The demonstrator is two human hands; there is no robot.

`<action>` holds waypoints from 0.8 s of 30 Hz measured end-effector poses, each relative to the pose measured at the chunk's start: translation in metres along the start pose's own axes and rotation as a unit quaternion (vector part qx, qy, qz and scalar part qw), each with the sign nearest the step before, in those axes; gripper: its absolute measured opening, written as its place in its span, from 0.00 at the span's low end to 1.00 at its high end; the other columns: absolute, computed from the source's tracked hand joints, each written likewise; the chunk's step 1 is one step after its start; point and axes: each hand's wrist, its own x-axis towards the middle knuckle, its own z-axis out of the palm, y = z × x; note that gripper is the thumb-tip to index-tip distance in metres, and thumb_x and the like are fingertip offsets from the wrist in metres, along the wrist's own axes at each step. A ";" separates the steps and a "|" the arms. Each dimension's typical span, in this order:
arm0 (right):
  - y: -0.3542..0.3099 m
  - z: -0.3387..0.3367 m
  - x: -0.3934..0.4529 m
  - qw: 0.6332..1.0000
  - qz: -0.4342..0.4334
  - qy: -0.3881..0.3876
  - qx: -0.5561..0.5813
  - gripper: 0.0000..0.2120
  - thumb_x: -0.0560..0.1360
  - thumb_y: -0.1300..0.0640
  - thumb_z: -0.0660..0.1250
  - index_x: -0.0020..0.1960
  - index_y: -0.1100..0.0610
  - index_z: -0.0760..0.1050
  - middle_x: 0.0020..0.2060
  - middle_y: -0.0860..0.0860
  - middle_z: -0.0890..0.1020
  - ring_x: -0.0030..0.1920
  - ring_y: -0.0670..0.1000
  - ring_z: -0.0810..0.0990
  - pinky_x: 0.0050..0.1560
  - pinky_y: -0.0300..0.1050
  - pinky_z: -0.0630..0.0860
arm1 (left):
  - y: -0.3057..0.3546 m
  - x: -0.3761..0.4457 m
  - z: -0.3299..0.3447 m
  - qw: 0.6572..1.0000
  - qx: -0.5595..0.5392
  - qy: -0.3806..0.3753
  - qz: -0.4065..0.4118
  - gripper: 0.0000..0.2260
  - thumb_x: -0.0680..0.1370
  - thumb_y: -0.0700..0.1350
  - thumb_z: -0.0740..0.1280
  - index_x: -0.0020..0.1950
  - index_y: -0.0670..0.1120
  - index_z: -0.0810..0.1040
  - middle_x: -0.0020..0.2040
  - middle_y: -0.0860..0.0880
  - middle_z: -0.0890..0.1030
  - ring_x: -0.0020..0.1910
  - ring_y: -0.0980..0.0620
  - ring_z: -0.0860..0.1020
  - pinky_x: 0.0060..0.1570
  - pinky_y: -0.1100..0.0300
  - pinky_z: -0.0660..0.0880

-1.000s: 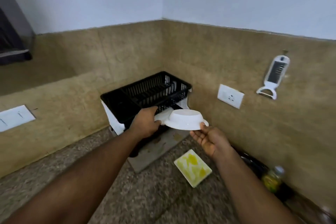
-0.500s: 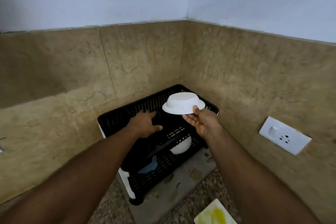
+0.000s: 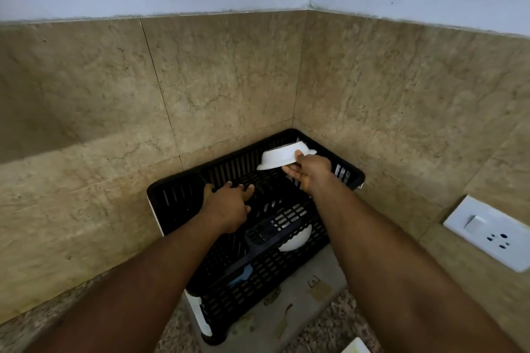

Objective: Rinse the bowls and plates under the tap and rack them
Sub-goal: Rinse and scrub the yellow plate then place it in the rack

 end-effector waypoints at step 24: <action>0.046 -0.123 -0.161 0.996 -0.026 0.058 -0.070 0.18 0.81 0.61 0.68 0.67 0.70 0.72 0.49 0.61 0.83 0.47 0.60 0.87 0.39 0.49 0.85 | 0.103 -0.127 0.012 0.926 -0.298 0.213 0.094 0.16 0.81 0.48 0.69 0.66 0.42 0.82 0.63 0.42 0.83 0.64 0.43 0.79 0.64 0.52 0.75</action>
